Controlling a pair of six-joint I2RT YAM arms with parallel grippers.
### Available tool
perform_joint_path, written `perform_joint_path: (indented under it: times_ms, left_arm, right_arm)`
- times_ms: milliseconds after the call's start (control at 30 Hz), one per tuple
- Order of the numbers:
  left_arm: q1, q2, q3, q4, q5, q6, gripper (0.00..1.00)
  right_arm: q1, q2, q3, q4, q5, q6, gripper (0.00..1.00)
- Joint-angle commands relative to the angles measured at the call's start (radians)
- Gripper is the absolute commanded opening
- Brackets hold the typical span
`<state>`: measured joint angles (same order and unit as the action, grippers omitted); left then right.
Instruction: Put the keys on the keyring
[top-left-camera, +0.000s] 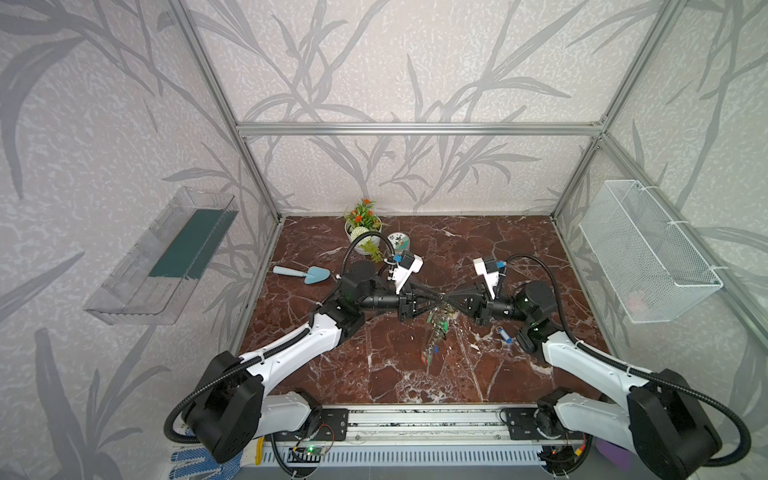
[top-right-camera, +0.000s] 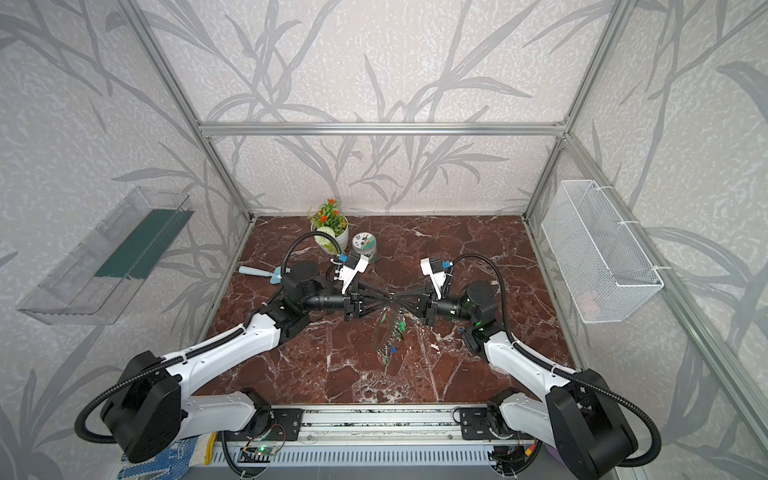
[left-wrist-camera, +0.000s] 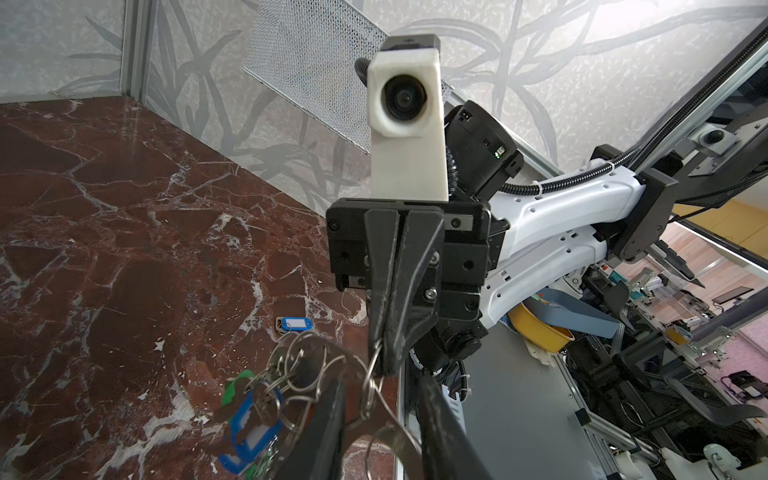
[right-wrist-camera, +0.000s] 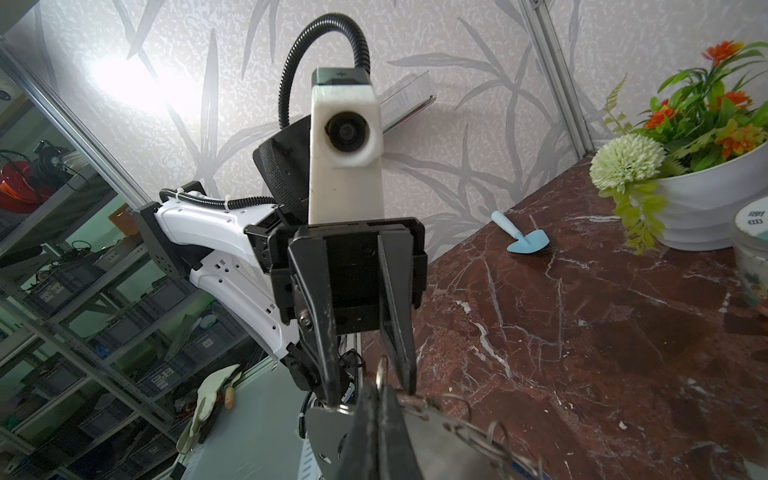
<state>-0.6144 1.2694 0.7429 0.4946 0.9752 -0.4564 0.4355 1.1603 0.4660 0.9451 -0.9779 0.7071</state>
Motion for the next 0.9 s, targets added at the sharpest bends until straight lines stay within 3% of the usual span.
perform_joint_path:
  times_ms: [0, 200, 567, 867]
  left_arm:
    - [0.000, -0.023, -0.013, 0.035, 0.005, -0.019, 0.31]
    - [0.029, -0.109, -0.074, 0.081, -0.121, -0.095, 0.29]
    - [-0.001, -0.069, -0.054, 0.004, -0.022, -0.110, 0.28]
    - [-0.019, -0.015, -0.045, 0.082, 0.000, -0.135, 0.28]
  right_arm:
    - [0.000, -0.002, 0.010, 0.101, -0.003, 0.009, 0.00]
    - [-0.001, -0.001, 0.010, 0.104, -0.002, 0.015, 0.00]
    - [-0.002, 0.013, 0.011, 0.123, -0.005, 0.028, 0.00]
    - [-0.001, 0.012, 0.011, 0.116, -0.007, 0.024, 0.00]
